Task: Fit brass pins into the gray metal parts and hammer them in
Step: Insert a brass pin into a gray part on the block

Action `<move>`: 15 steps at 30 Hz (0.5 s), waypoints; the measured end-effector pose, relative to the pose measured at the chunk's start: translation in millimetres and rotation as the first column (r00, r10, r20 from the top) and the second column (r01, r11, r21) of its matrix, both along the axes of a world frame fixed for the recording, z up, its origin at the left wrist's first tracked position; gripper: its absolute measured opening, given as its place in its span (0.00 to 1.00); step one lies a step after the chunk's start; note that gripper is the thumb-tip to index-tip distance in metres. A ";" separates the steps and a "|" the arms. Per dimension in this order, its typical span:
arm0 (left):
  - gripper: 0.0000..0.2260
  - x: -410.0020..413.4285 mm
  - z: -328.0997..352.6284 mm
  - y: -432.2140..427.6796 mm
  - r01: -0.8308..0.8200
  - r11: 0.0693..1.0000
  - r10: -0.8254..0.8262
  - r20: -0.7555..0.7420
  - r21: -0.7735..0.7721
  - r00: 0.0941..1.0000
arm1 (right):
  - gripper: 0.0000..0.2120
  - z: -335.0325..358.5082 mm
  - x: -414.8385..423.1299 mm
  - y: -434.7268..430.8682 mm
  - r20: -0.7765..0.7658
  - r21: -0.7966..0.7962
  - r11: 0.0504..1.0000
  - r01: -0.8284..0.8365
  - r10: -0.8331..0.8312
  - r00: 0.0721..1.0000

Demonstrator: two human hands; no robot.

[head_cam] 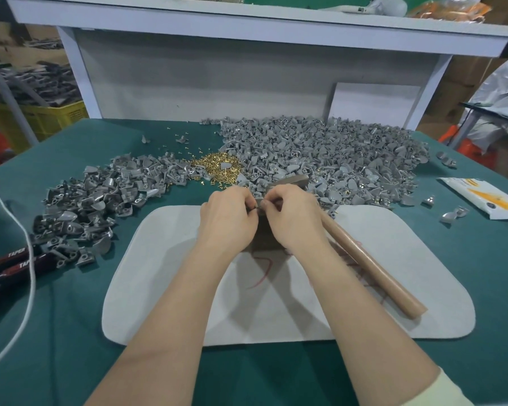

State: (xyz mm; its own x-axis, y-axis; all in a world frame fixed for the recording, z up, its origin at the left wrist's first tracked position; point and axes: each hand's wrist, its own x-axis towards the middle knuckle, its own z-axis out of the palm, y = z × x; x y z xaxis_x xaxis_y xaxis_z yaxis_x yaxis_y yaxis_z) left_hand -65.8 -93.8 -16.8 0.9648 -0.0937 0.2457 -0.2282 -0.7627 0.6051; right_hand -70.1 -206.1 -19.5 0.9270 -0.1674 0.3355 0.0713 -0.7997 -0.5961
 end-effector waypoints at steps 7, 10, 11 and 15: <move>0.05 -1.7 1.5 0.0 -0.003 1.000 0.003 -0.005 0.012 1.000 | 0.06 -2.4 -3.0 -5.3 0.030 0.074 0.995 -0.062 0.059 0.998; 0.05 -2.1 1.7 -0.2 -0.008 1.000 0.008 -0.002 0.015 1.000 | 0.10 6.4 -1.1 -19.5 0.046 0.147 0.989 -0.022 0.015 0.999; 0.05 -2.1 1.7 0.0 -0.008 1.000 0.008 -0.002 0.012 1.000 | 0.11 9.0 -0.4 -28.4 0.060 0.131 0.990 0.050 -0.058 0.997; 0.06 -2.2 2.2 -0.5 -0.015 1.000 0.015 0.002 0.021 1.000 | 0.14 6.4 -5.6 -62.7 -0.253 -0.176 0.951 0.252 -0.291 0.923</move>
State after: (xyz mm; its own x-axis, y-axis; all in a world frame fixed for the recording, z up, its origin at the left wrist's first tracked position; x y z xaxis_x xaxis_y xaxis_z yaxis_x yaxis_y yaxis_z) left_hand -68.0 -94.3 -14.5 0.9656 -0.0849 0.2456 -0.2181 -0.7788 0.5882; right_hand -75.7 -268.7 -13.1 0.9110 -0.3964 0.1142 -0.3100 -0.8405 -0.4443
